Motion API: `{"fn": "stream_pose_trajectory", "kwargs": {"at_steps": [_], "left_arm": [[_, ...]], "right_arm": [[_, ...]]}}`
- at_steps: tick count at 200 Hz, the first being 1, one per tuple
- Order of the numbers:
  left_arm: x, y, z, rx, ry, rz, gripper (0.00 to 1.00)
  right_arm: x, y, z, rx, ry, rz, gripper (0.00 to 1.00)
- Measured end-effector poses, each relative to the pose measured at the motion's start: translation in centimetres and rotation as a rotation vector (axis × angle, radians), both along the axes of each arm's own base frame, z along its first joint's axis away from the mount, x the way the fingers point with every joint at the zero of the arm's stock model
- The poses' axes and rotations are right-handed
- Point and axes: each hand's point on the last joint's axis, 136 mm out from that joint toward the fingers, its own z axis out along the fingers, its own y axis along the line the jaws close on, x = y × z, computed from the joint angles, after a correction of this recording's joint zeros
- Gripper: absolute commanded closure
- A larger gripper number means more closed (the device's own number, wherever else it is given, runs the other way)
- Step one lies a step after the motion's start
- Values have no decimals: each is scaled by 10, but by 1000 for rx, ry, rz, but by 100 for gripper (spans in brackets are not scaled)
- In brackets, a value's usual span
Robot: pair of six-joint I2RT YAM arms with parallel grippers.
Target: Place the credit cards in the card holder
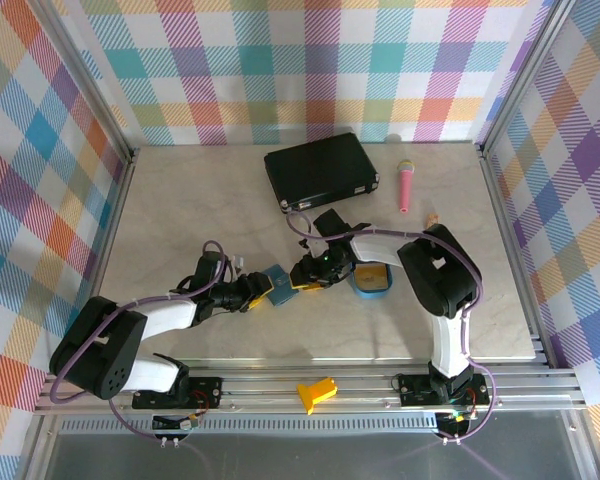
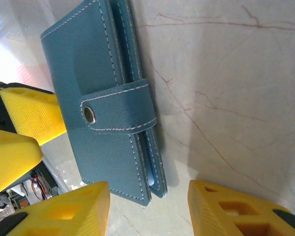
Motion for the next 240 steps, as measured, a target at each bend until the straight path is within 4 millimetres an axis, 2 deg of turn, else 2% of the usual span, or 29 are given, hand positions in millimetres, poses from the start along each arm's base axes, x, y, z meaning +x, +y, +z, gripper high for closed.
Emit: {"fn": "stream_pose_trajectory", "kwargs": {"at_steps": [146, 199, 225, 240], "left_arm": [[1, -7, -2, -17, 2, -11, 50], [2, -16, 10, -54, -25, -21, 51], [3, -14, 26, -65, -68, -12, 51], [3, -13, 33, -65, -88, -4, 46]], "right_arm": [[-6, 18, 3, 61, 69, 0, 65], [-14, 20, 3, 119, 130, -45, 70], [-13, 21, 14, 143, 126, -60, 76], [-11, 23, 22, 162, 115, -68, 80]]}}
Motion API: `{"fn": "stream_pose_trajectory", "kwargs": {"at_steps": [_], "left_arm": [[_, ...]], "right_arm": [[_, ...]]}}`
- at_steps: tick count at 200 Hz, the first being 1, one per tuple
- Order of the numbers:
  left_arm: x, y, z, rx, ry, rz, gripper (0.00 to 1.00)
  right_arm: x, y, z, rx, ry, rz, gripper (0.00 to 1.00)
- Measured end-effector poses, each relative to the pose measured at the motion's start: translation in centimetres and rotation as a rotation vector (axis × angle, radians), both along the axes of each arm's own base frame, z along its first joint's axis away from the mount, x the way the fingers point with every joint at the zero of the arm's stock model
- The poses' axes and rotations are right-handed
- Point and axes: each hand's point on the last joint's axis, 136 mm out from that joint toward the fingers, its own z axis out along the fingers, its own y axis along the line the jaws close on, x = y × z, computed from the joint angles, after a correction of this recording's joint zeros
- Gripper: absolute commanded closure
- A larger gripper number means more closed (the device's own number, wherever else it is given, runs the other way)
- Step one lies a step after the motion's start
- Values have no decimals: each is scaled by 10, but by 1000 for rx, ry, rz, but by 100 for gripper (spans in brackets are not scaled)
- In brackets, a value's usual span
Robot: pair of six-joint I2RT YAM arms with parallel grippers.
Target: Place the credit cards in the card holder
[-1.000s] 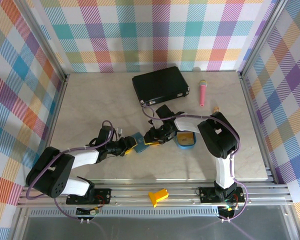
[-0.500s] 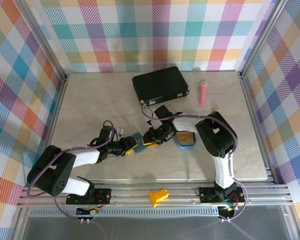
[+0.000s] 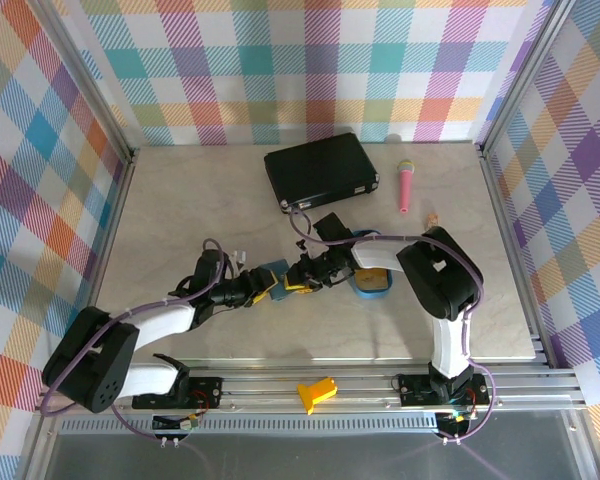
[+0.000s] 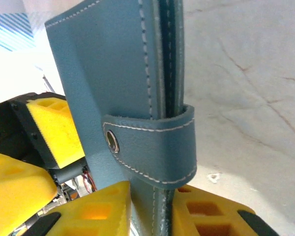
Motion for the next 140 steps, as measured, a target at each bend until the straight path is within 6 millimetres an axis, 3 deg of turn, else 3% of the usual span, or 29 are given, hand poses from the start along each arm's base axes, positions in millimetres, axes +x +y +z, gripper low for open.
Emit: {"fn": "stream_pose_trajectory", "kwargs": {"at_steps": [41, 61, 98, 124, 140], "left_arm": [[-5, 4, 9, 17, -10, 0, 31], [-2, 4, 27, 29, -33, -8, 25], [13, 2, 84, -5, -146, 14, 25], [17, 2, 97, -37, -165, 33, 27], [17, 2, 100, -55, -155, 46, 34]], "right_arm": [[0, 4, 17, 49, 11, -24, 96], [0, 5, 34, 76, 11, -47, 100], [10, 5, 88, 160, -59, -90, 100], [19, 4, 121, 226, -98, -117, 100], [22, 2, 133, 249, -102, -133, 100]]}}
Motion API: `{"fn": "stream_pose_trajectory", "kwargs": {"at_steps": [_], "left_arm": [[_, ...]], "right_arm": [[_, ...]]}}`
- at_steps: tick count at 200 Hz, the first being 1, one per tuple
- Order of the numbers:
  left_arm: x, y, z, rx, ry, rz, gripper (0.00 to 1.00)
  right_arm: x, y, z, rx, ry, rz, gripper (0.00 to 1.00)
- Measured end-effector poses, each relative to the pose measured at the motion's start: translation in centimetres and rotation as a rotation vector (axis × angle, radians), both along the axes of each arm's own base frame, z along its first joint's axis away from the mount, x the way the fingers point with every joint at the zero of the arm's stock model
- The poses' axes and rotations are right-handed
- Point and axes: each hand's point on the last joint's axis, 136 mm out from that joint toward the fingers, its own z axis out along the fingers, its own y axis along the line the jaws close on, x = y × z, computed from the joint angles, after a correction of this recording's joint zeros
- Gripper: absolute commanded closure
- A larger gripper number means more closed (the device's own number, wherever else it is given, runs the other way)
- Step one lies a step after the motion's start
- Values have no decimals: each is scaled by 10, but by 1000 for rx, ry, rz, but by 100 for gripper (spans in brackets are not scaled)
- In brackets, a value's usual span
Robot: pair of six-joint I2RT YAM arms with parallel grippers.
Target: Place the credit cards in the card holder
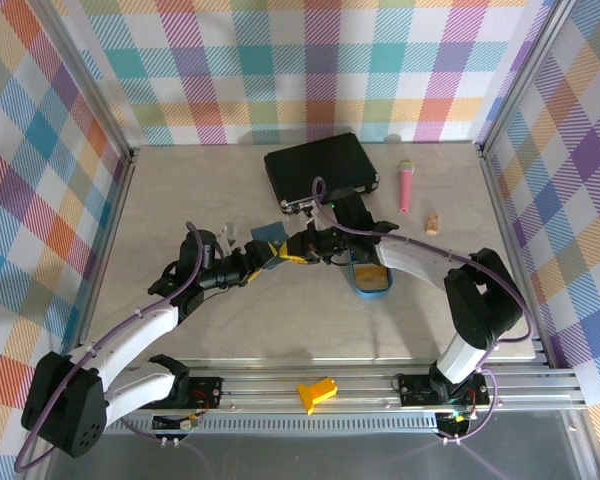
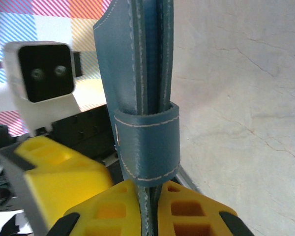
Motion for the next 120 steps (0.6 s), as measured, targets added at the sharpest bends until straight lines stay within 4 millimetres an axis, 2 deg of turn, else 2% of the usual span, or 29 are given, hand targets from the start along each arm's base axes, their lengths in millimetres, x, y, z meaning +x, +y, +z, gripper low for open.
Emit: {"fn": "stream_pose_trajectory", "kwargs": {"at_steps": [27, 43, 81, 96, 120], "left_arm": [[5, -2, 21, -76, -42, 23, 53], [8, -4, 33, -132, -77, 36, 57], [11, -5, 46, -205, -109, 51, 70], [12, -6, 52, -223, -129, 50, 81], [11, -7, 61, -235, -168, 36, 98]], "right_arm": [[0, 1, 14, 36, 3, -3, 100], [1, 3, 19, 54, 11, -4, 100], [4, 6, 34, 114, 12, 1, 98], [5, 6, 39, 133, 6, 2, 92], [9, -1, 45, 153, -9, -15, 66]]}}
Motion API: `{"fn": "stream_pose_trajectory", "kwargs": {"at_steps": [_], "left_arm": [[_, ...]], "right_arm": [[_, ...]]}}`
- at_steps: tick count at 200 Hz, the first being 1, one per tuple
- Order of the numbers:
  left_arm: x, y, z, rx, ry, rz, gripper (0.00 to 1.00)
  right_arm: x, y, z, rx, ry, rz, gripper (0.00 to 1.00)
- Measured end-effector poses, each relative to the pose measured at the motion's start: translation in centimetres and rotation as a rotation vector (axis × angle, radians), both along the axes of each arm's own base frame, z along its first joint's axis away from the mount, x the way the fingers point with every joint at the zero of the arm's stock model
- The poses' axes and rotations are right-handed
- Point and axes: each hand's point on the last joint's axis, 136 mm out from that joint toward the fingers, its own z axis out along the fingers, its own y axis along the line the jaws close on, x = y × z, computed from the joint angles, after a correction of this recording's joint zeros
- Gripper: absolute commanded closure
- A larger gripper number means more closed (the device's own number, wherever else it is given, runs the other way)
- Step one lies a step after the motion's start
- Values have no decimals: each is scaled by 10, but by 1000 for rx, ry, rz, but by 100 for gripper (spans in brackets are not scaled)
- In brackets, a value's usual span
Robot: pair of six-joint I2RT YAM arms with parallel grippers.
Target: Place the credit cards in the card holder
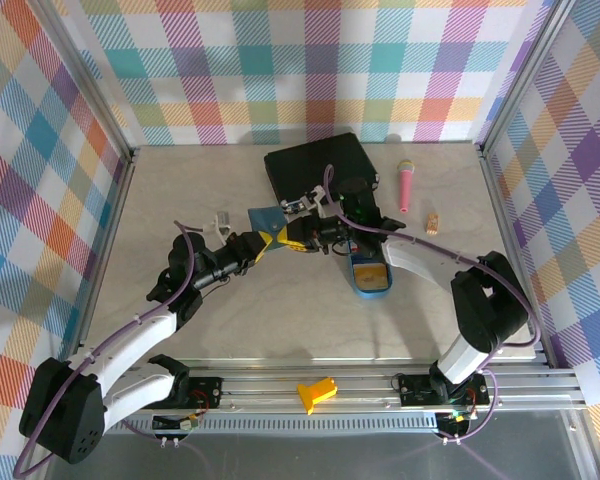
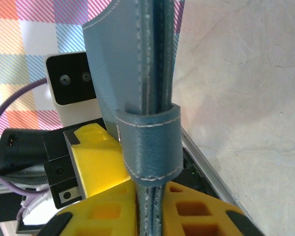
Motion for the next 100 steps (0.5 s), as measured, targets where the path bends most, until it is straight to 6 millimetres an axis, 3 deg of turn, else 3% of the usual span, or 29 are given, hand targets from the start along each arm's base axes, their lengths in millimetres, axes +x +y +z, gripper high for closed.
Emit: {"fn": "stream_pose_trajectory", "kwargs": {"at_steps": [24, 49, 78, 100], "left_arm": [[-2, 1, 10, 60, -56, -13, 100], [-3, 1, 43, 148, -195, -35, 100], [0, 0, 95, 257, -423, -52, 100], [9, -6, 124, 322, -555, -69, 100]], "right_arm": [[5, -29, 14, -2, -62, -57, 42], [17, -76, 55, -56, -273, -174, 28], [-2, -94, 118, -101, -574, -186, 27], [-20, -94, 136, -150, -708, -185, 30]]}}
